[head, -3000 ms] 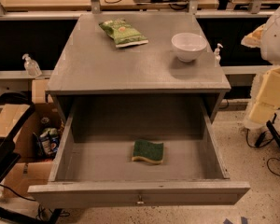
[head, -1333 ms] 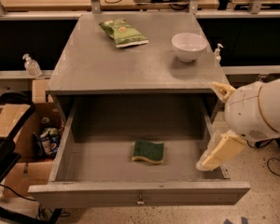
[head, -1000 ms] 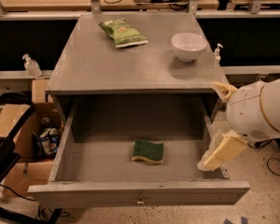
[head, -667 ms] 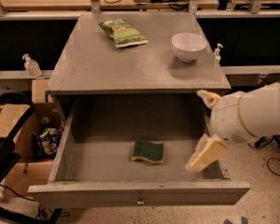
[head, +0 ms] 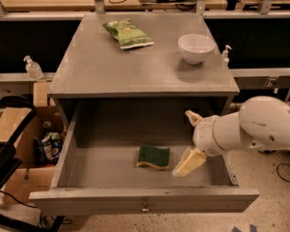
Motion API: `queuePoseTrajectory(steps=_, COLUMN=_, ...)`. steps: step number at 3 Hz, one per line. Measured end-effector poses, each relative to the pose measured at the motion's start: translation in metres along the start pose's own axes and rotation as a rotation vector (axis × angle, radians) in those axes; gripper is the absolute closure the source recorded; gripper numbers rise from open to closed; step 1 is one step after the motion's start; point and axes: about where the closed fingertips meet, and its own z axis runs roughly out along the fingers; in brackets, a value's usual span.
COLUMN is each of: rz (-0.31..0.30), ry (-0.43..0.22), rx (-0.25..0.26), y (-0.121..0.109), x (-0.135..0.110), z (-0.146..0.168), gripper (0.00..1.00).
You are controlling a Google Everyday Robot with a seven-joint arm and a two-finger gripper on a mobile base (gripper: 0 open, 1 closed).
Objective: Pick sponge from top drawer and place on counter
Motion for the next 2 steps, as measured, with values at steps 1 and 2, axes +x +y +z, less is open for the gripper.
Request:
queuePoseTrajectory(steps=1, rz=-0.002, ry=-0.009, rx=-0.019, y=-0.003, x=0.014, z=0.044, gripper=0.0)
queuePoseTrajectory(steps=2, rz=-0.013, ry=-0.016, rx=-0.055, y=0.0, x=0.019, z=0.086, gripper=0.0)
